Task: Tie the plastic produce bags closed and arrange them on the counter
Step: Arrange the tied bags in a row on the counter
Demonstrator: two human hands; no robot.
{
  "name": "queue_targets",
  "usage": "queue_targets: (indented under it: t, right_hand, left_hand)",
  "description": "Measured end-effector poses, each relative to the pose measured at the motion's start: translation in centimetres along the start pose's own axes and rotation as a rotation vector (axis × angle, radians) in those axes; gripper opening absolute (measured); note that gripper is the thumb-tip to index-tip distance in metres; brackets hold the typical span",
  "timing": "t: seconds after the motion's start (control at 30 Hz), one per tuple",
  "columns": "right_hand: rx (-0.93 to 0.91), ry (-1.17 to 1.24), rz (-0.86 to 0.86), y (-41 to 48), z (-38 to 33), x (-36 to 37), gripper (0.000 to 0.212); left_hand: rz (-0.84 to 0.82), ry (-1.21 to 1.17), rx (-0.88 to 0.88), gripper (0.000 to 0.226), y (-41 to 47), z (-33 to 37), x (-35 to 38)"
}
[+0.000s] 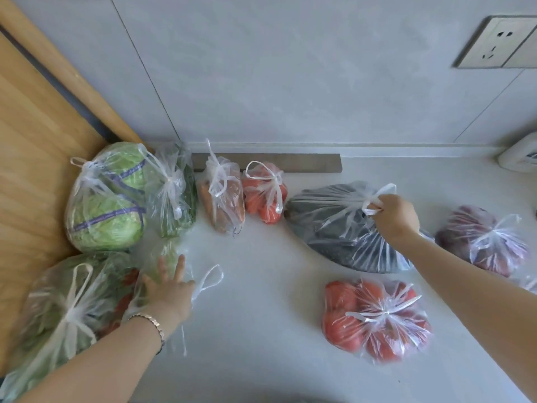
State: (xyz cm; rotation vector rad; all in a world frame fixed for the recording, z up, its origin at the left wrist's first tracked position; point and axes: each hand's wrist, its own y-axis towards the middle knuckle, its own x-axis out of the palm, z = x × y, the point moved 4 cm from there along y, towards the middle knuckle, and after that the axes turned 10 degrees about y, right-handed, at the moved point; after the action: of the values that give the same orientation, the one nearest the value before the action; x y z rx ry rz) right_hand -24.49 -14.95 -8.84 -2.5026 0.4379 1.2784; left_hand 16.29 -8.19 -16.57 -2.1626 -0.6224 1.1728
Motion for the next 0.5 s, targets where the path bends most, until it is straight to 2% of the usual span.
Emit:
queue_targets:
  t: [0.17,0.27,0.4,0.5]
  right_hand:
    - [-0.132,0.111,0.046,-1.9,-4.5,-1.8,0.028]
    - [-0.167,0.277,0.017,-4.0,-7.2,-3.2,0.04]
    - [-0.041,0.564,-0.081,-7.8,-10.2,-4.8,0.041]
    - [0.107,0.723,-0.146,-10.3,-11.6,-3.3,0.036]
  left_hand:
    - [0.003,-0.048,-0.018,0.048,0.4,-1.1,-0.1]
    - [-0.006,-0.095,-0.006,0.046,0.5,-1.3,-0.3]
    - [0.014,-0.127,0.019,0.043,0.5,-1.7,-0.5]
    - [0.036,-0.152,0.045,0.034,0.2,-2.4,-0.2]
